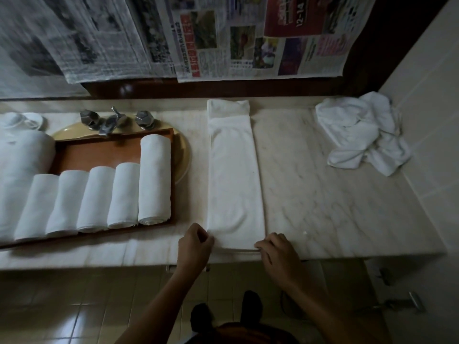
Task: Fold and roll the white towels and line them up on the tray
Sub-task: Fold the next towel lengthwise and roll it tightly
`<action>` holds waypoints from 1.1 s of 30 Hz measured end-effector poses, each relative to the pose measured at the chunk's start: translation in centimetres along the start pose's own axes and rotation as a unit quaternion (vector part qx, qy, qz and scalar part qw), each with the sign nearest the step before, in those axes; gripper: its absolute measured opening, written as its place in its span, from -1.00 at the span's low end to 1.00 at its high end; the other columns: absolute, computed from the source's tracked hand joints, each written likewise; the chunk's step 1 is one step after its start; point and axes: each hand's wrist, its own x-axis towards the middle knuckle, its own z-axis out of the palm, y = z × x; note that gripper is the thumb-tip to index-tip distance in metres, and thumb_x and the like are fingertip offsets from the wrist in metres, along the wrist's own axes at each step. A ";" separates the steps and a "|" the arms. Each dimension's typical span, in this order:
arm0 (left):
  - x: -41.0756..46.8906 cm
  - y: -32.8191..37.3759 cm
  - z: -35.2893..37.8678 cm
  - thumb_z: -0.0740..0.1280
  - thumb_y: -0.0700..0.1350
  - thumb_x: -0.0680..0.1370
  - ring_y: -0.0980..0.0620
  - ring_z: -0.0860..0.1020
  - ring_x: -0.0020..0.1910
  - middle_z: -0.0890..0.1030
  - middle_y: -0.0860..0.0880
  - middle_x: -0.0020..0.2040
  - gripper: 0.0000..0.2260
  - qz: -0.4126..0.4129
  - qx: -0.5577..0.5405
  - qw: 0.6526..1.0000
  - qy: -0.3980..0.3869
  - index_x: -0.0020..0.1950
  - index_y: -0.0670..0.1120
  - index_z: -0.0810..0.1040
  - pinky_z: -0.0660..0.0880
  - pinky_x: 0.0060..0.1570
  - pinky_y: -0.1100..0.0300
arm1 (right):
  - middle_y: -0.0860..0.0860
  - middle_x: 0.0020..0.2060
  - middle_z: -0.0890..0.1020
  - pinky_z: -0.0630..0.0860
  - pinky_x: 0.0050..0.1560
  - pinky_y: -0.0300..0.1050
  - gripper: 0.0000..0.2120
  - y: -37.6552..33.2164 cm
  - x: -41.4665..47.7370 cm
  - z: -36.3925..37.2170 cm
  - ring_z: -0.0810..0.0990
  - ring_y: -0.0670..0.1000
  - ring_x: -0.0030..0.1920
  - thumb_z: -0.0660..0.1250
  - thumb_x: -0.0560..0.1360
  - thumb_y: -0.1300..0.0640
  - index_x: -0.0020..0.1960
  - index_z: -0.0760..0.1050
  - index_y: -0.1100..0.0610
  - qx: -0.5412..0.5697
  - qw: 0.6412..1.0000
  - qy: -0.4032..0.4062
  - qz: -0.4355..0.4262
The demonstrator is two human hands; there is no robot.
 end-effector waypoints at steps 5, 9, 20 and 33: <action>-0.1 -1.1 0.3 0.41 -0.07 0.60 0.14 0.53 -0.39 0.58 0.02 -0.22 -0.85 0.012 0.103 0.995 -0.003 -0.02 -0.08 0.47 0.36 -0.50 0.39 | -0.08 0.02 0.50 0.55 -0.05 0.09 -0.79 -0.8 0.1 -0.3 0.49 0.03 0.03 0.32 0.46 0.21 0.07 0.60 0.03 -0.006 1.000 0.001 0.029; 0.7 -1.9 1.8 0.29 0.07 0.65 -0.04 0.49 0.30 0.50 -0.03 0.37 -0.66 0.197 0.241 0.950 0.031 0.39 0.00 0.43 0.49 0.24 0.07 | 0.02 0.50 0.38 0.38 0.44 0.13 -0.55 -2.6 0.8 -0.2 0.32 0.08 0.48 0.17 0.62 -0.03 0.49 0.42 -0.01 -0.014 0.999 -0.012 0.050; 2.4 -6.2 1.0 -0.21 0.23 0.71 -0.05 -0.06 0.68 -0.02 -0.04 0.70 -0.38 0.279 0.356 0.891 -0.018 0.70 -0.05 0.04 -0.11 0.58 -0.21 | 0.08 0.67 -0.10 -0.23 0.56 0.31 -0.24 0.8 -0.3 0.5 -0.15 0.12 0.66 -0.28 0.65 -0.36 0.68 -0.06 0.08 -0.144 0.977 -0.119 0.100; 8.5 -4.0 2.1 -0.20 0.29 0.68 -0.01 -0.32 0.64 -0.27 -0.01 0.68 -0.35 0.243 0.366 0.897 -0.047 0.69 0.01 -0.19 -0.20 0.61 -0.22 | 0.03 0.67 -0.06 -0.13 0.57 0.39 -0.32 2.4 7.2 0.3 -0.13 0.13 0.66 -0.20 0.66 -0.24 0.69 -0.07 0.05 -0.177 0.972 -0.117 0.103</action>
